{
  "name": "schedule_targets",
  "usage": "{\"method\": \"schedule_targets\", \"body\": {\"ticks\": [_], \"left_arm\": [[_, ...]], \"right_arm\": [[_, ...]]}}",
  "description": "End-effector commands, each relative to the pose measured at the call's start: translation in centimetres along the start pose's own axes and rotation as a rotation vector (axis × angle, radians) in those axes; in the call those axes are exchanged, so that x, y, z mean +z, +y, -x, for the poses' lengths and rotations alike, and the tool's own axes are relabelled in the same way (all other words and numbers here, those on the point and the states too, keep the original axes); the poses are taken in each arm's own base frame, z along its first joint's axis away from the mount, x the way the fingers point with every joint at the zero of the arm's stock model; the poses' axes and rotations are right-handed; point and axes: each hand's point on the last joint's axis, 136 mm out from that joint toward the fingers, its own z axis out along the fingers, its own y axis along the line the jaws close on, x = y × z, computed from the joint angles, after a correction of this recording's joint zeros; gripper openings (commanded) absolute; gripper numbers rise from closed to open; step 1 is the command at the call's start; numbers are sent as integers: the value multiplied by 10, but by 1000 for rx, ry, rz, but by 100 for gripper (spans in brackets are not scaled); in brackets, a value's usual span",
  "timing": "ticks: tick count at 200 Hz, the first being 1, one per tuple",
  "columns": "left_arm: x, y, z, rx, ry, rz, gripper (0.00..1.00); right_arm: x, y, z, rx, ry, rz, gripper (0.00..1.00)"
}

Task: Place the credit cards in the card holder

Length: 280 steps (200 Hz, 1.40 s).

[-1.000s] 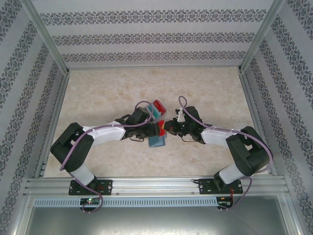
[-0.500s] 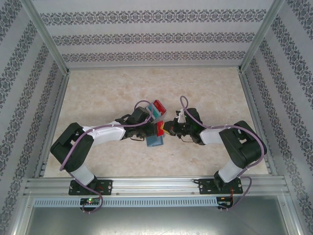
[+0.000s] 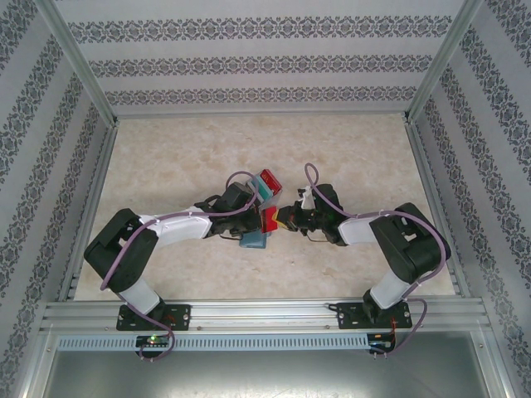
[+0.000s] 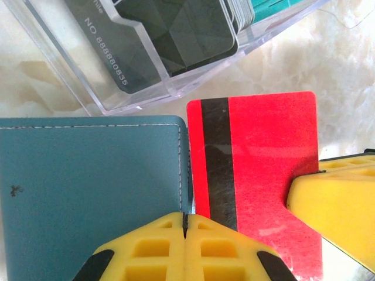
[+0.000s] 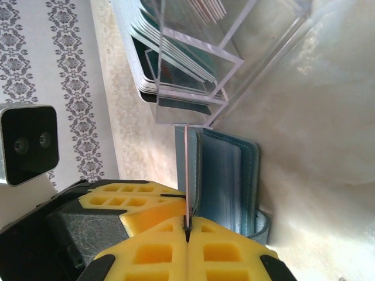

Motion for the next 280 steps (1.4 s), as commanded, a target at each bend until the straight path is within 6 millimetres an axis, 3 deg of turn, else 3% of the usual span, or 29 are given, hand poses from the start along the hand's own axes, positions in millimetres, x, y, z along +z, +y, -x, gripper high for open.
{"method": "schedule_targets", "body": {"ticks": [1,32,85,119,130,142,153,161,174,219,249,261,280], "left_arm": [[-7,4,1,2,-18,20,0],[-22,0,9,-15,-66,-9,0],[-49,19,17,-25,-124,55,0],[-54,47,13,-25,-86,168,0],[-55,52,9,-18,-70,184,16],[-53,50,5,6,-52,165,24],[-51,50,-1,33,-28,146,44],[-50,49,-6,61,-2,129,47],[-52,50,-14,135,24,151,63],[-56,48,-41,570,89,376,80],[-54,47,-46,785,112,499,87],[-49,43,-49,857,118,508,95],[-37,39,-51,941,139,516,98]], "right_arm": [[4,2,1,-29,4,-1,0],[12,6,2,-20,22,30,0],[12,-32,-8,-71,4,-225,0],[12,-15,-13,-108,18,-194,0],[7,-17,-12,-122,8,-224,0],[0,-19,-9,-142,-22,-262,0],[-4,-16,-7,-167,-41,-275,0],[-6,-13,-5,-176,-46,-283,0],[-8,-9,-2,-194,-56,-293,0],[-11,-36,-1,-183,-35,-424,0],[-14,-46,-1,-185,-30,-472,0],[-15,-47,0,-184,-26,-475,0],[-15,-47,1,-186,-24,-470,0]]}}
